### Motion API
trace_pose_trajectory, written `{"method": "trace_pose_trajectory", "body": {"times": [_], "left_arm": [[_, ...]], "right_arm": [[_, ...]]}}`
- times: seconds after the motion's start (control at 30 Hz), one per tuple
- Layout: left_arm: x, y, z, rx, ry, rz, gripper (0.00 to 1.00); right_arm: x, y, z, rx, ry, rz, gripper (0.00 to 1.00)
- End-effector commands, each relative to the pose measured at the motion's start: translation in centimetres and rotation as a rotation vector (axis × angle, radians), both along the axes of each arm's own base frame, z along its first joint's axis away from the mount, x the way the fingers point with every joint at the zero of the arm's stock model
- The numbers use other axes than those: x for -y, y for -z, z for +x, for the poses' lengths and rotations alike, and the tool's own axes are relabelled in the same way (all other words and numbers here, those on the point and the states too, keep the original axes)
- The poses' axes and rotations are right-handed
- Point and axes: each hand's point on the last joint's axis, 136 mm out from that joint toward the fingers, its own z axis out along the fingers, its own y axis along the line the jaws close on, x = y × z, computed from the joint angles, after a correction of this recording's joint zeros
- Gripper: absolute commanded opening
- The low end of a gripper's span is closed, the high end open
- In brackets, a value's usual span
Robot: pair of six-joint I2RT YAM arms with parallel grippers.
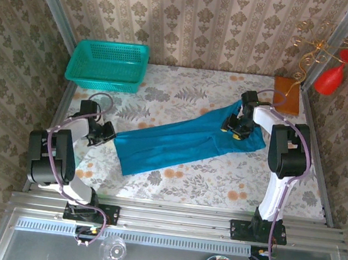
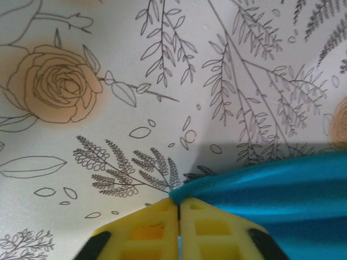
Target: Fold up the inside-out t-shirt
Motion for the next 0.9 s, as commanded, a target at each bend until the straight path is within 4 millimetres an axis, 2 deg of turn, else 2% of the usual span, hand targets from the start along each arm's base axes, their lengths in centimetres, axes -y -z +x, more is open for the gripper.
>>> {"method": "trace_pose_trajectory", "body": {"times": [0.0,0.1,0.17,0.23,0.33,0.43,0.53,0.6,0.7,0.87], "left_arm": [[-0.2,-3.4,1.4,0.083,-0.007,-0.005,0.15],[0.0,-6.2,0.8,0.124,0.015,0.029,0.2],[1.2,-7.5,-0.1,0.131,0.058,0.043,0.22],[2.9,-7.7,-1.2,0.12,0.104,0.045,0.21],[6.3,-6.7,-2.9,0.089,0.172,0.005,0.15],[9.3,-5.0,-4.0,0.048,0.234,-0.015,0.1],[11.4,-2.7,-4.8,-0.01,0.276,-0.035,0.05],[12.1,-1.3,-5.5,-0.051,0.296,-0.032,0.03],[12.4,0.7,-6.8,-0.115,0.311,-0.026,0.03],[11.8,2.8,-9.0,-0.17,0.304,-0.011,0.02]], "right_arm": [[-0.1,-2.7,-1.1,0.012,-0.001,-0.017,0.56],[-1.8,-4.8,-0.9,0.06,-0.034,0.005,0.56],[-4.1,-6.0,-0.4,0.088,-0.083,0.043,0.56],[-6.8,-6.6,0.0,0.103,-0.132,0.101,0.55],[-11.7,-6.9,0.4,0.104,-0.21,0.222,0.54],[-16.2,-6.7,0.6,0.086,-0.275,0.322,0.53],[-19.1,-5.8,0.8,0.06,-0.302,0.386,0.53],[-20.2,-5.0,1.0,0.04,-0.304,0.406,0.52],[-20.6,-3.3,1.9,0.012,-0.27,0.426,0.53],[-20.5,-2.1,5.3,0.046,-0.199,0.466,0.53]]}}
